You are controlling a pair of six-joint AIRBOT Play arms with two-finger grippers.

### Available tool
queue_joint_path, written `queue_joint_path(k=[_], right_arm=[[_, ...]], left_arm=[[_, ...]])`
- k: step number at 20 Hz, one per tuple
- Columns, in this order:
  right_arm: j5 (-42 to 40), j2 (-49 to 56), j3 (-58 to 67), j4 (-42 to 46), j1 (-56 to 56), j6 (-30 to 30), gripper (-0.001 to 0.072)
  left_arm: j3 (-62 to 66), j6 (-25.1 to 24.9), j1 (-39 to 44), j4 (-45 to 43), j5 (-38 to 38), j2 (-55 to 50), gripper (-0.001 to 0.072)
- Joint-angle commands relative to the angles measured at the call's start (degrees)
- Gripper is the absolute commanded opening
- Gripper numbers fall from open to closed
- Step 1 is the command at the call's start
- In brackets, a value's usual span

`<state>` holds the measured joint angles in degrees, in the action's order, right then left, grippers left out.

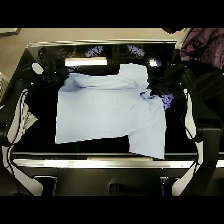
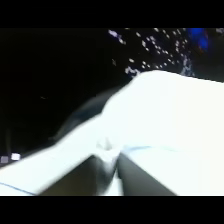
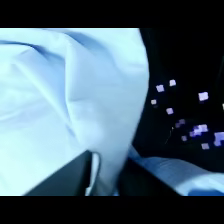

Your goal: Fold the clothes and pants, and hang the long-sleeved shirts on hangers.

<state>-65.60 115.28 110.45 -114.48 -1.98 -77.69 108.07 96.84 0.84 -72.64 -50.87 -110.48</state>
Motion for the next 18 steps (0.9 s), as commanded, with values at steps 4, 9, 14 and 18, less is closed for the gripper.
queue_joint_path(k=[4, 9, 14, 18], right_arm=[[-15.52, -8.98, -0.33, 0.72, -7.48, -17.27, 0.0348], [-16.63, -24.90, -21.99, -3.45, -21.33, -22.82, 0.0339], [-12.07, -32.63, -49.64, -6.36, -28.52, -29.64, 0.0357], [-5.86, -32.04, -58.80, -10.14, -28.41, -33.68, 0.0357]], left_arm=[[0.11, 2.29, -7.61, 1.22, -16.00, 8.48, 0.0536], [-16.98, 2.23, -15.26, -5.60, -24.44, 24.57, 0.0536], [-37.79, 2.21, -17.07, -5.66, -24.30, 37.99, 0.0534], [-39.43, 2.21, -17.05, -5.64, -24.57, 38.36, 0.0534]])
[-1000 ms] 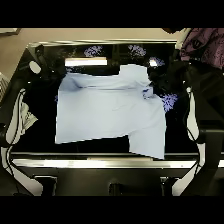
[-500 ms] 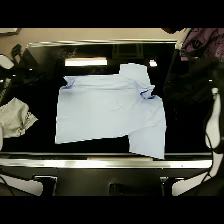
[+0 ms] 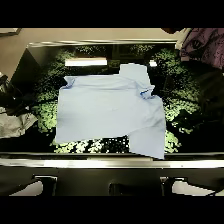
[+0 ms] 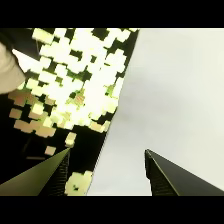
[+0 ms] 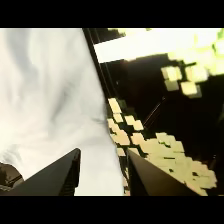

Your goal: Fold the clothes and pants, and hang the long-sleeved shirts on hangers.

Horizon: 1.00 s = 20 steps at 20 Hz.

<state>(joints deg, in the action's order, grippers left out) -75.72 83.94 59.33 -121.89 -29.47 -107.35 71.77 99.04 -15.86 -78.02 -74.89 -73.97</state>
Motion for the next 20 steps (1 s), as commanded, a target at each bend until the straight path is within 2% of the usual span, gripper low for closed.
queue_joint_path(k=[1, 4, 8, 9, 10, 11, 12, 13, 14, 15, 18, 20], right_arm=[[5.66, -0.50, -8.50, -3.67, -0.92, -4.83, 0.0357], [7.65, 1.66, -8.94, -10.40, -0.92, -7.91, 0.0356], [7.65, 5.51, -8.94, -11.63, -0.92, -8.94, 0.0342], [8.26, 6.03, -8.96, -12.11, -0.92, -9.38, 0.0336], [8.70, 6.51, -8.96, -13.03, -0.92, -10.21, 0.0334], [8.87, 6.84, -8.96, -13.60, -0.90, -10.71, 0.0309], [9.25, 7.02, -9.01, -13.88, -0.90, -11.15, 0.0242], [9.57, 7.06, -9.01, -14.10, -0.90, -11.98, 0.0214], [9.88, 7.08, -8.98, -14.08, -0.92, -12.07, 0.0158], [9.68, 7.06, -8.98, -14.10, -0.92, -12.63, 0.0057], [8.07, 7.06, -8.98, -14.12, -0.92, -12.87, 0.0035], [6.51, 7.06, -8.98, -14.10, -0.92, -12.83, 0.0035]], left_arm=[[-3.13, 0.00, -0.35, -0.26, -0.52, 1.86, 0.0534], [-3.13, 0.02, -0.22, -0.22, -0.35, 1.86, 0.0535], [-3.10, 0.02, -0.13, 1.49, -2.38, 1.84, 0.0543], [-3.13, 0.02, -0.17, 1.44, -3.56, 1.84, 0.0560], [-3.26, 0.02, -0.48, 1.51, -4.70, 1.84, 0.0620], [-3.56, -0.13, -0.92, 1.51, -5.25, 2.08, 0.0623], [-4.37, -0.57, -1.88, 1.55, -5.20, 2.62, 0.0623], [-5.88, -1.38, -3.50, 2.32, -4.55, 3.50, 0.0623], [-9.03, -3.85, -6.14, 5.68, -3.19, 4.87, 0.0623], [-13.09, -8.39, -8.94, 10.36, -1.90, 6.45, 0.0623], [-26.58, -21.09, -16.24, 21.90, -0.26, 8.94, 0.0622], [-32.59, -24.22, -16.96, 23.02, 1.64, 8.61, 0.0622]])
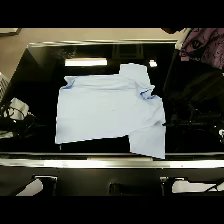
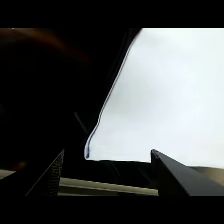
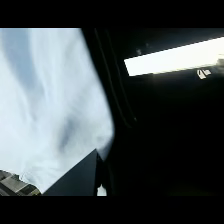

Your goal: Fold the clothes and pants, and hang the long-sleeved shirts on hangers.

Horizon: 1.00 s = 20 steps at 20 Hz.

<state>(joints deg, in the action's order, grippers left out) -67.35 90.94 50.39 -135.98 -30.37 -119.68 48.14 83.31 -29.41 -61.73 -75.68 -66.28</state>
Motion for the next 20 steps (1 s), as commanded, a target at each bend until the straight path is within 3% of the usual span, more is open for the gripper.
queue_joint_path(k=[1, 6, 13, 14, 16, 17, 18, 20], right_arm=[[-2.67, 0.07, -0.04, 0.02, -0.02, 0.13, 0.0036], [-5.49, 0.00, -0.04, 0.00, -0.02, 2.36, 0.0036], [-8.31, -0.57, -0.04, 0.07, -0.02, 2.47, 0.0036], [-8.61, -0.87, -0.04, 0.09, -0.02, 2.47, 0.0036], [-9.14, -1.84, -0.04, 0.11, -0.02, 2.47, 0.0036], [-9.35, -2.49, -0.04, 0.15, -0.02, 2.47, 0.0036], [-9.44, -3.23, -0.04, 0.15, -0.02, 2.47, 0.0036], [-10.23, -5.18, -0.04, -0.15, 0.00, 2.47, 0.0035]], left_arm=[[-11.37, -9.01, -3.34, 6.78, 4.37, 0.92, 0.0622], [-18.49, -12.70, -3.34, 10.78, 7.61, -0.39, 0.0613], [-18.67, -12.85, -0.39, 12.79, 10.86, -4.09, 0.0588], [-18.67, -12.85, 0.74, 13.31, 11.43, -4.81, 0.0449], [-18.64, -12.87, 3.06, 13.35, 12.46, -6.19, 0.0239], [-18.62, -12.87, 3.76, 13.35, 13.05, -6.67, 0.0069], [-18.58, -12.87, 4.20, 13.38, 13.62, -6.73, 0.0020], [-17.88, -13.07, 4.76, 14.29, 13.64, -6.67, 0.0018]])
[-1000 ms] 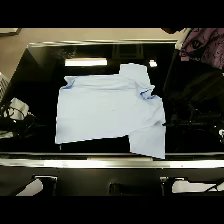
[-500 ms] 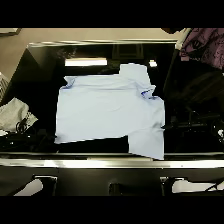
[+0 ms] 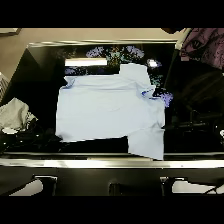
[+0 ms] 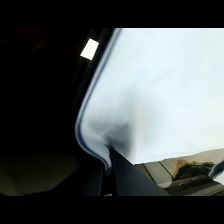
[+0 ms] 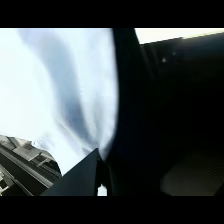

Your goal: Fold the clothes and pants, and hang the long-sleeved shirts on hangers.

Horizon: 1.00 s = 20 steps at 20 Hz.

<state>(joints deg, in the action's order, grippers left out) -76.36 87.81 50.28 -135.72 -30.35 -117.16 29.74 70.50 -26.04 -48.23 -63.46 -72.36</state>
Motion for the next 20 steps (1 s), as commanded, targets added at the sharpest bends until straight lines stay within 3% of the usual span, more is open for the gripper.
queue_joint_path(k=[1, 4, 8, 11, 15, 17, 20], right_arm=[[-1.68, -3.50, 0.07, -1.05, 0.70, -0.20, 0.0035], [5.31, -9.57, 2.08, -5.07, 9.35, -0.61, 0.0034], [18.51, -14.14, 22.47, 3.96, 22.69, 7.48, 0.0034], [23.93, -14.36, 45.97, 13.64, 26.71, 14.14, 0.0034], [19.85, -16.59, 72.06, 21.99, 26.56, 21.42, 0.0034], [21.20, -23.37, 73.48, 23.04, 26.56, 22.60, 0.0034], [17.79, -33.99, 73.26, 28.48, 26.56, 27.78, 0.0034]], left_arm=[[1.64, -0.24, 1.95, 1.14, 1.36, -0.22, 0.0017], [9.79, 1.92, 5.97, 1.38, 1.38, 1.46, 0.0015], [35.98, 8.46, 10.36, -0.02, 1.03, 1.77, 0.0015], [61.55, 14.97, 12.15, -9.64, 0.37, 1.77, 0.0014], [89.50, 25.88, 12.31, -27.39, -6.49, 3.08, 0.0014], [93.00, 26.67, 12.31, -32.48, -7.54, 7.76, 0.0014], [87.78, 28.22, 12.28, -38.29, -7.61, 18.75, 0.0015]])
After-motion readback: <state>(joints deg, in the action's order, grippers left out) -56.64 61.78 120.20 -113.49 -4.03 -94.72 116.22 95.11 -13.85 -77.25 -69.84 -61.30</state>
